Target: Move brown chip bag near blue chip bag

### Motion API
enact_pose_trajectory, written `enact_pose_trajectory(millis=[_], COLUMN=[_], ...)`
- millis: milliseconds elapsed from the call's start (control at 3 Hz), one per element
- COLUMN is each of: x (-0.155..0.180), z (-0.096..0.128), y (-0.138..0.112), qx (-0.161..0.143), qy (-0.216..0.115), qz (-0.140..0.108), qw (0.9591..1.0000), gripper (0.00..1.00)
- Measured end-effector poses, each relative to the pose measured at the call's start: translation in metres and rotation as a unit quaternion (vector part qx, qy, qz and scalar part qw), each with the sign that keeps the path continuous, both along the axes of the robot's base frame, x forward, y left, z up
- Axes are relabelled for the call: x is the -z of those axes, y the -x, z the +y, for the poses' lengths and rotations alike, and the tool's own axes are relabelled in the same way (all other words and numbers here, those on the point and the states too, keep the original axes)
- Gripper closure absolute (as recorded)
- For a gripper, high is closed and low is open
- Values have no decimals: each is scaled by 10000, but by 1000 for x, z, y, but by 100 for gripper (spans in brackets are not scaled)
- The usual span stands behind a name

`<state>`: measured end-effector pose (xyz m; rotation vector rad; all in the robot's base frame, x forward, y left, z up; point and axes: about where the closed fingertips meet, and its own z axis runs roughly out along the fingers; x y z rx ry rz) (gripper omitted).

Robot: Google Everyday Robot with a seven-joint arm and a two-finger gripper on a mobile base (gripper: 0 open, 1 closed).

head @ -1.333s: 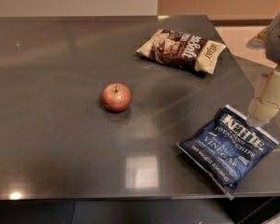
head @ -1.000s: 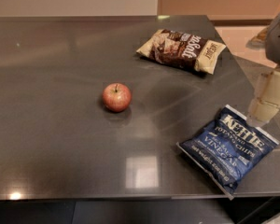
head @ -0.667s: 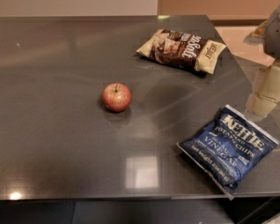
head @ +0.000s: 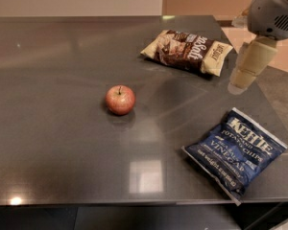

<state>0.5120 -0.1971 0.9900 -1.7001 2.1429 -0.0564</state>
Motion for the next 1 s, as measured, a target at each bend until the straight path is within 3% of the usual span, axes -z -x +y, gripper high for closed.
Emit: enact_pose_trajectory(millis=[333,1000], x=[-1,28], z=[5,-3], y=[-45,-126], qx=[79,460], qy=[-217,-615], qz=[-126,-131], qw=[9997,9970], gripper=[0,0])
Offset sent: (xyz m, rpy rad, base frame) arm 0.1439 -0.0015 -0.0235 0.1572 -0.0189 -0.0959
